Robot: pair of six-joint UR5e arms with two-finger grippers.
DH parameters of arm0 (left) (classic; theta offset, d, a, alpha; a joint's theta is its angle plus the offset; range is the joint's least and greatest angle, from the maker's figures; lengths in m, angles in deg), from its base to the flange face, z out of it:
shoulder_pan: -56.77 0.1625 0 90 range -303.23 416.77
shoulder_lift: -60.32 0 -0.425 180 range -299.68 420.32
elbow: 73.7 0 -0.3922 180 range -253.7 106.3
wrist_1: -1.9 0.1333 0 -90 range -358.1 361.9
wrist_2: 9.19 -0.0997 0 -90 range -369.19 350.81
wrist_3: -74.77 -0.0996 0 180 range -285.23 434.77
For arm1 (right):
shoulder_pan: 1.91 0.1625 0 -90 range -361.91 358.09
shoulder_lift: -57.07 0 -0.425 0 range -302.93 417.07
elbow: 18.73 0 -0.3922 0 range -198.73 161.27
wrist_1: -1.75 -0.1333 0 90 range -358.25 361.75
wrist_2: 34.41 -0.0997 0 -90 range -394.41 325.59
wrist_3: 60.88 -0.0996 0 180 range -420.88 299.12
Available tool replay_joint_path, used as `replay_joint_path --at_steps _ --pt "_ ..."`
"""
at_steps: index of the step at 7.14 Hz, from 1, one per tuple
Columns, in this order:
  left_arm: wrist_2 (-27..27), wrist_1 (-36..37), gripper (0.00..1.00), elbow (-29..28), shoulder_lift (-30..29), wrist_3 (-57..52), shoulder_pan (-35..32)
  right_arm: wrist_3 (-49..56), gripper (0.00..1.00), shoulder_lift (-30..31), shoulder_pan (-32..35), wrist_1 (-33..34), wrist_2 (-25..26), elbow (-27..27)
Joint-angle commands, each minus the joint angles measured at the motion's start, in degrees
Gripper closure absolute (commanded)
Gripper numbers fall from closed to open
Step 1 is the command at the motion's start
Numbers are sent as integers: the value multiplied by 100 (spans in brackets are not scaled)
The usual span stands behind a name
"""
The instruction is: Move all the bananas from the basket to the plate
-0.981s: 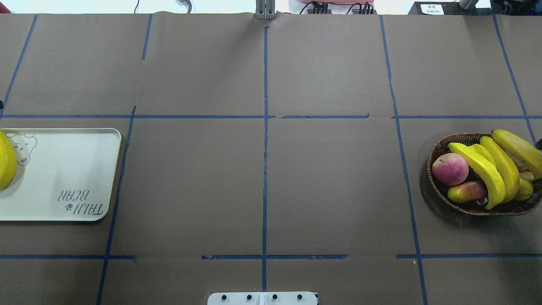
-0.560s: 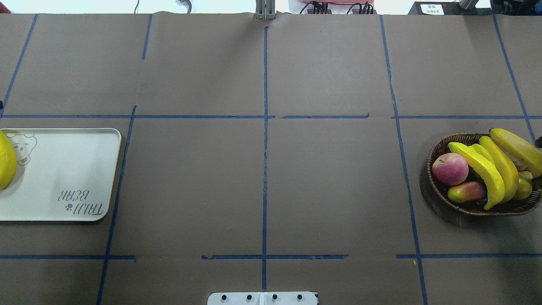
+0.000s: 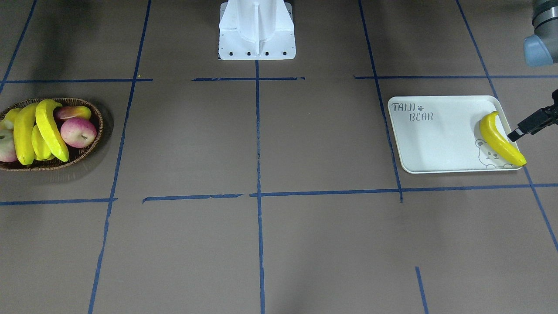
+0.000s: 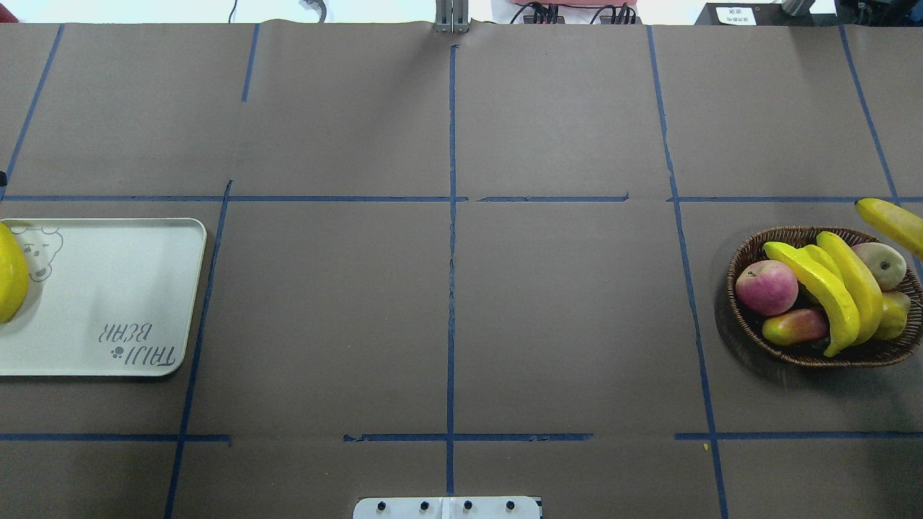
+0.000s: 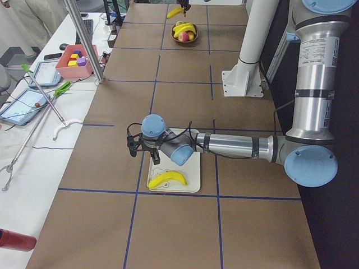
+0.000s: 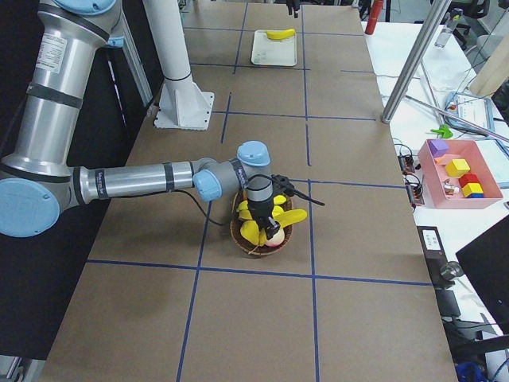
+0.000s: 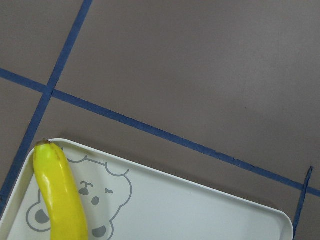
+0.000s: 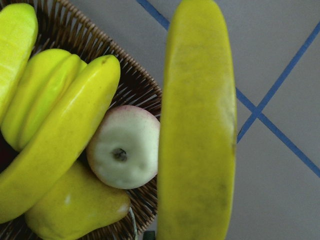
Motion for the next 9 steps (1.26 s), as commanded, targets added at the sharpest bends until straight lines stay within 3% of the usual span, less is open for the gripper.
replay_joint_path --at_steps 1,4,7,8,9 --pt "7 -7 0 19 -11 -10 17 -206 100 -1080 44 1221 -400 -171" --pt "7 -7 0 10 -55 -2 35 -1835 100 -1645 -438 1164 -623 -275" --pt "33 -16 0 98 -186 7 105 -4426 99 -2619 -1613 1146 -580 -417" --pt "42 -251 0 124 -291 16 114 -5201 99 -3014 -2000 1024 -536 -373" --pt "42 -671 0 99 -284 199 175 -5809 99 -3201 -2352 431 -431 -260"
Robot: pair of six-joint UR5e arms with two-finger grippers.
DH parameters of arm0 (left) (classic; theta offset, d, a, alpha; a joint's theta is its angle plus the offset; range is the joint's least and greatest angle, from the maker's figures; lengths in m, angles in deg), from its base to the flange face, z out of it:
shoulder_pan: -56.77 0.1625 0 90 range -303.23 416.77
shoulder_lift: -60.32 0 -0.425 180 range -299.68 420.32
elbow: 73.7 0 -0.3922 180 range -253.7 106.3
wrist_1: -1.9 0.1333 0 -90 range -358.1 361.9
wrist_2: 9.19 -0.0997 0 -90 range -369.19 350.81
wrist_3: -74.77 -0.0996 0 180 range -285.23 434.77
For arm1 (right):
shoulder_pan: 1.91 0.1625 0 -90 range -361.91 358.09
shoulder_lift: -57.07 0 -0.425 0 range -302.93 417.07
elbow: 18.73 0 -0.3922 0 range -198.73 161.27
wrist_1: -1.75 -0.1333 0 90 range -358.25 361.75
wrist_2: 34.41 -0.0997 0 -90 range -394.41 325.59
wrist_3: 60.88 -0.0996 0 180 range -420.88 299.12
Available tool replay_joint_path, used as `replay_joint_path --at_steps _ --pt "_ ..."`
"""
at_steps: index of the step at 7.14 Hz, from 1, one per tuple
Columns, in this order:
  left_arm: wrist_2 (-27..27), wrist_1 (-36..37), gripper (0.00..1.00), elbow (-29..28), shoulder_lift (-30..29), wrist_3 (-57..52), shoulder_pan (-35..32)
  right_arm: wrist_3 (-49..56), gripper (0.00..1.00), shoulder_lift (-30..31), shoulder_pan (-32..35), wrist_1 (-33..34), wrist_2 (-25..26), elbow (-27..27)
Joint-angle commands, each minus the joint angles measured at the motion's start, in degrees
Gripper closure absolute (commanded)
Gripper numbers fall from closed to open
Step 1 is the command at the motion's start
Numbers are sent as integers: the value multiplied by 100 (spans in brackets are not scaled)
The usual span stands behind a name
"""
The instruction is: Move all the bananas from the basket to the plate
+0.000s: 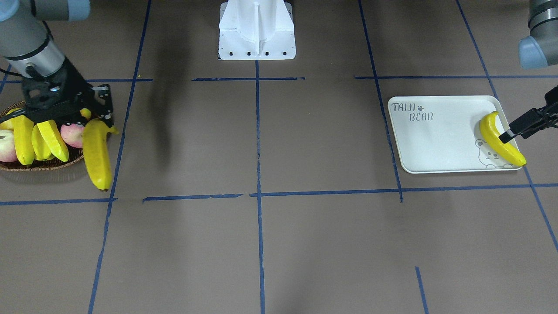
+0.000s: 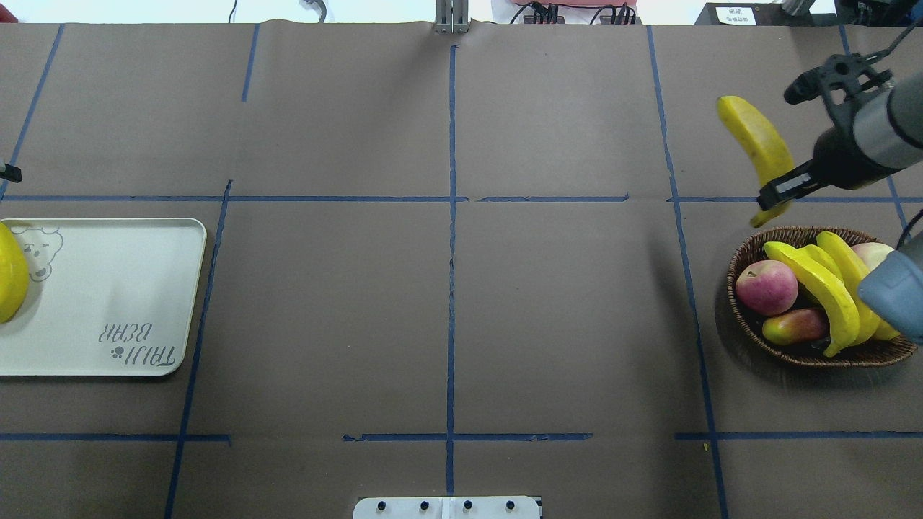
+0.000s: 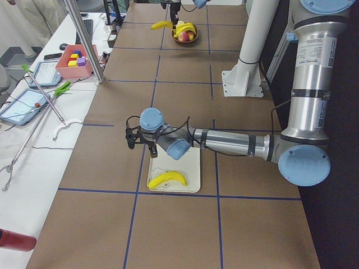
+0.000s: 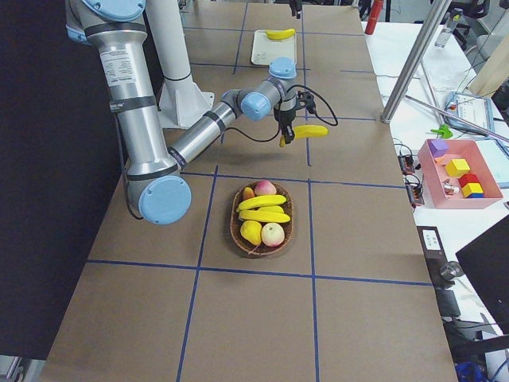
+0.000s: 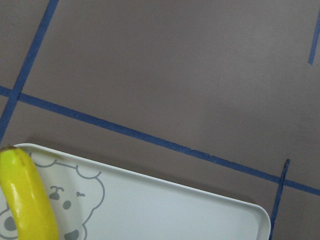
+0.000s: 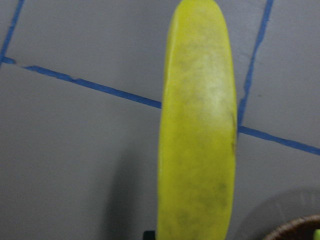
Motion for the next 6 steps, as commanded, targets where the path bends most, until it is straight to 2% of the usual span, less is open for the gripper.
replay_joint_path --at_steps 1,3,4,6 --pt "-4 -610 0 12 -255 716 294 -1510 100 -563 -624 -1259 123 385" --pt "-30 -962 0 12 -720 1991 787 -2443 100 -1485 -1001 -2378 342 1438" --pt "-30 -1199 0 12 -975 2214 850 -2701 99 -1715 -1273 -2731 857 1712" --pt "-39 -1752 0 30 -1319 2251 1340 -3341 99 -2136 -1600 -3198 1177 2047"
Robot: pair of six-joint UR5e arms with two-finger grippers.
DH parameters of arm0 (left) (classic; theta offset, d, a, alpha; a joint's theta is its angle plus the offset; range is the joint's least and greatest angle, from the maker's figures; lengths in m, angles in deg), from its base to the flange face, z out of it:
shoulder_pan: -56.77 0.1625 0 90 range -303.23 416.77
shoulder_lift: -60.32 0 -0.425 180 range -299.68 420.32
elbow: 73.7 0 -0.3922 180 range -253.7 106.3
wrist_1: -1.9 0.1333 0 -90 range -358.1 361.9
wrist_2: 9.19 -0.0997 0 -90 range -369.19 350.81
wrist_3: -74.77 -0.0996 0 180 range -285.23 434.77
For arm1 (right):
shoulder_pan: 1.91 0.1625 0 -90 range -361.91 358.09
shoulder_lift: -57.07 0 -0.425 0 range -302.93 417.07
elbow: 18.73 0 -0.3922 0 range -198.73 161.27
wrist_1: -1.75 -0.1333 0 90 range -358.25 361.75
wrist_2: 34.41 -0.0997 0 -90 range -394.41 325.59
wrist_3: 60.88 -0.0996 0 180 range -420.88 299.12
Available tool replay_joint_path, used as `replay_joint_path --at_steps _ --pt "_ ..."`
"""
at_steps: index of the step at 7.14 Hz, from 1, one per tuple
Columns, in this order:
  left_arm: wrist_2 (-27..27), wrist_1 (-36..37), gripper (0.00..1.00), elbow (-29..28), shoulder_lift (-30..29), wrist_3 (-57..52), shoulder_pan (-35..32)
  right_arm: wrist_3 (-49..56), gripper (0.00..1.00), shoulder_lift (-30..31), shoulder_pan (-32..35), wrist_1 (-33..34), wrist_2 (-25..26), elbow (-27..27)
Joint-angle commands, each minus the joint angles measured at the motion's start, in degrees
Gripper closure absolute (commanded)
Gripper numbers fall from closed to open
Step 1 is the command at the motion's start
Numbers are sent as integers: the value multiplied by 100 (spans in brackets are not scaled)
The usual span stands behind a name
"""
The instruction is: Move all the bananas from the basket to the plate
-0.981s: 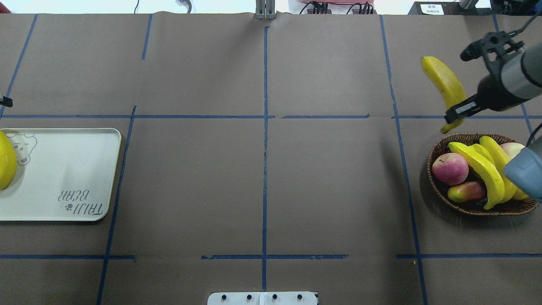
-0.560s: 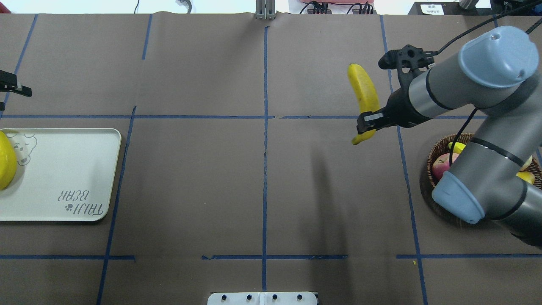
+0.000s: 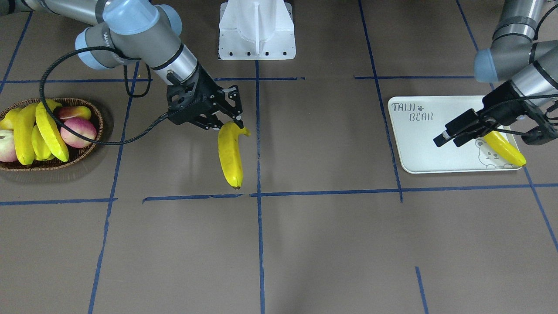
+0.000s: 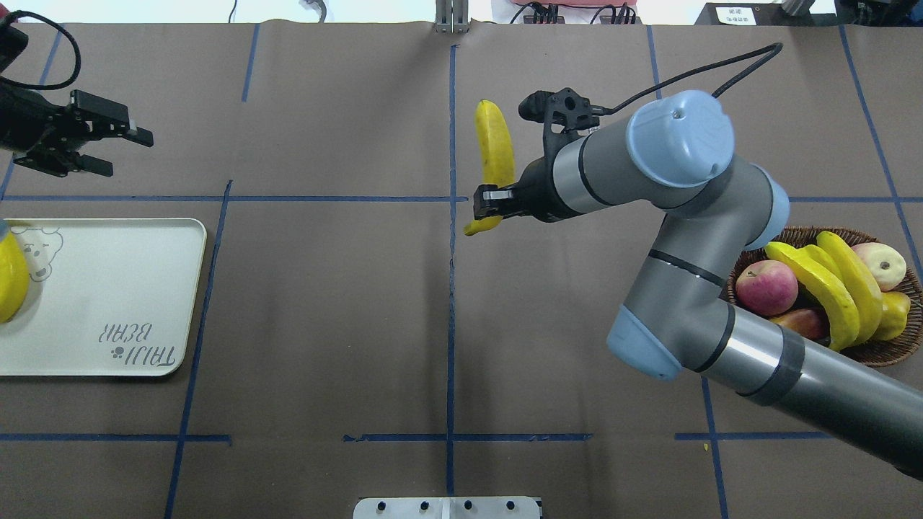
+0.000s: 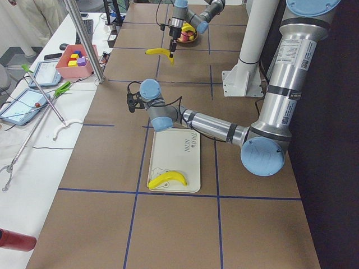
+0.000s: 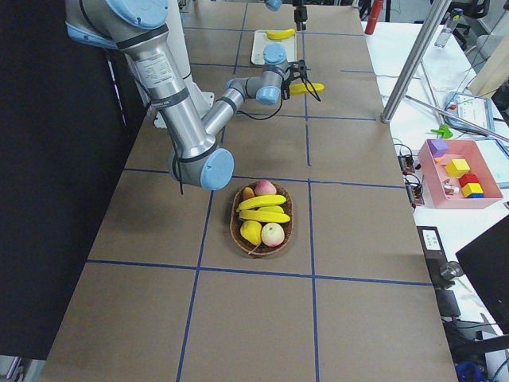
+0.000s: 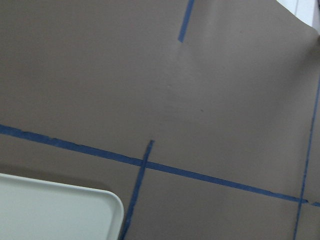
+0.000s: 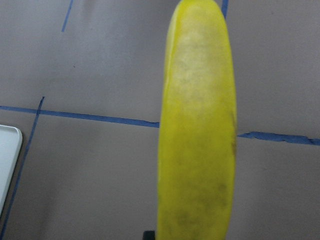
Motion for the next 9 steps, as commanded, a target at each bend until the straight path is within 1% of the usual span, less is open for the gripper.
replay_joint_path --at_steps 1,2,3,4,5,8,9 --pt "-12 -387 0 -18 -590 613 405 -569 99 -452 -389 -288 582 269" --pt "-29 -431 0 -10 -950 1306 546 -649 99 -793 -496 -296 699 513" --pt "-438 -440 0 -1 -1180 1739 765 -893 99 -1066 -593 -297 866 742" --pt "-912 -457 0 25 -1382 2118 1019 -904 99 -1165 -733 -288 1102 805" --pt "-1187 -544 0 26 -1480 2165 1187 -913 99 -1270 -778 -288 1131 806" --pt "-1339 -545 0 8 -1726 2166 1478 -922 98 -1429 -866 -288 1131 806" --pt "-1496 -554 0 -18 -1779 2166 1644 -922 98 -1447 -883 -288 1122 806"
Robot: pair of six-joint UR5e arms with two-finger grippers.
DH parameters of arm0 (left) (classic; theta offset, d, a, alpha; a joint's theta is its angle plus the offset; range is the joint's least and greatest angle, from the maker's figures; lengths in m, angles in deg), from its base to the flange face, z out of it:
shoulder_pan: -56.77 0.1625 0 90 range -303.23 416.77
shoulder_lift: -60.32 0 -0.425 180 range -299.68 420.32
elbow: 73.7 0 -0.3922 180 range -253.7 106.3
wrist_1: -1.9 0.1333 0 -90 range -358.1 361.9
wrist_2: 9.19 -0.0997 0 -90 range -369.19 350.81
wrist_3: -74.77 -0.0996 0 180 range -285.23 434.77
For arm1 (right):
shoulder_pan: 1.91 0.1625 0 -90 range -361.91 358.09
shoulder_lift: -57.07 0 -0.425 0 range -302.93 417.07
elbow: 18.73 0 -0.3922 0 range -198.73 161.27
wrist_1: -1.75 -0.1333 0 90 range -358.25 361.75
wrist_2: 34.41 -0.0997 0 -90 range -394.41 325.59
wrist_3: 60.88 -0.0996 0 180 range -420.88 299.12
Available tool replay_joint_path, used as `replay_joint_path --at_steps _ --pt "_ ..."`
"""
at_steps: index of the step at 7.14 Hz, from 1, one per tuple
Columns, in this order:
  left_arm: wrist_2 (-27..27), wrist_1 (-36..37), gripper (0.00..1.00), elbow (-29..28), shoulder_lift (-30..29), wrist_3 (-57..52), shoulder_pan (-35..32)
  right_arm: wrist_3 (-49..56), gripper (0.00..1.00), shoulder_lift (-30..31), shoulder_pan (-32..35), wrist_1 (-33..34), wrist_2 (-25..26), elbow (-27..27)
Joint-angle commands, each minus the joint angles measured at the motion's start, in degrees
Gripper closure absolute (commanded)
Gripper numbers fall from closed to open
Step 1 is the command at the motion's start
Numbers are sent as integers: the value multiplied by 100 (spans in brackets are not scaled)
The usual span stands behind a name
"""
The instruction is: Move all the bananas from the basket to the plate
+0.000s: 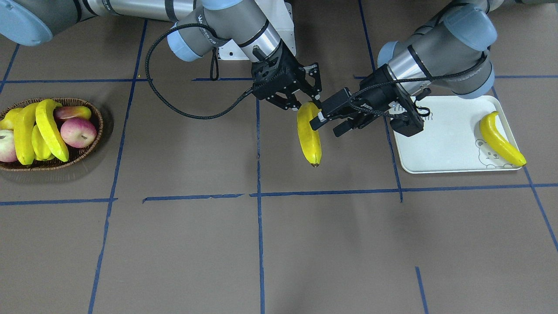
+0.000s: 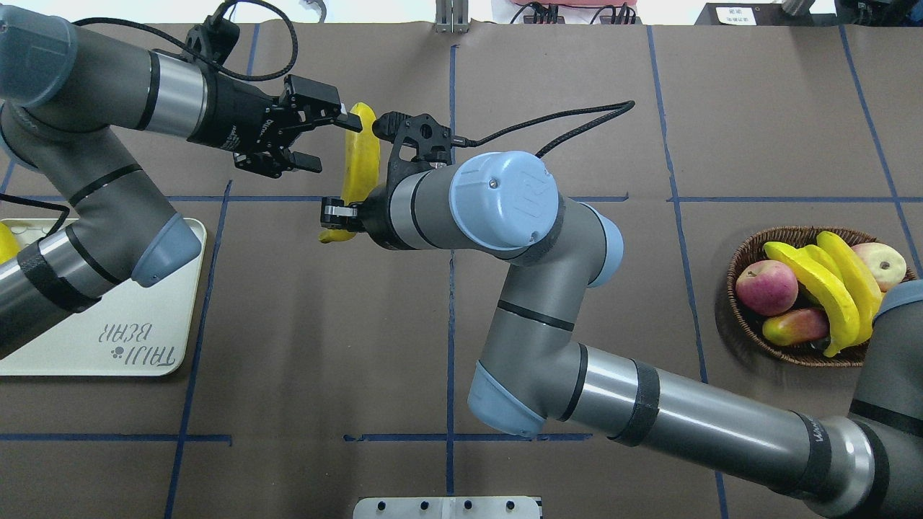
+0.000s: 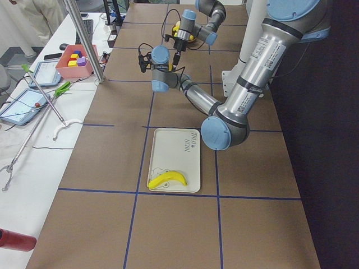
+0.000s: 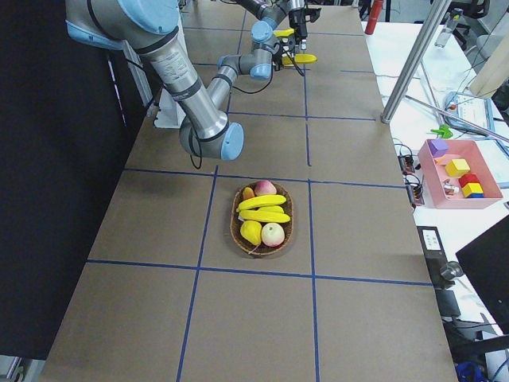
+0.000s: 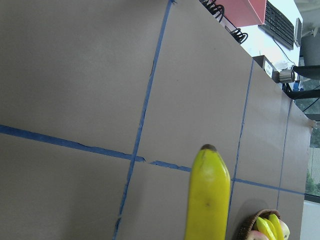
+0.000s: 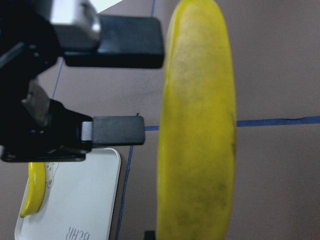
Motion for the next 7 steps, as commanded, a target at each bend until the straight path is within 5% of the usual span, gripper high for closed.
replay_joint_path --at_steps 1,2,3,4,7 --pt "-210 3 0 -38 -126 2 243 -1 98 -56 -25 0 -5 1" --pt "-210 3 12 -47 -127 11 244 -1 98 -47 -34 0 -5 -8" --pt "-210 3 45 -64 -118 11 236 -1 98 -47 -26 0 -5 -17" --pt "-210 3 64 -73 -100 11 235 -1 98 -47 -25 0 -14 -43" --pt "-210 3 68 -82 -83 11 235 7 97 -39 -25 -9 -5 -70"
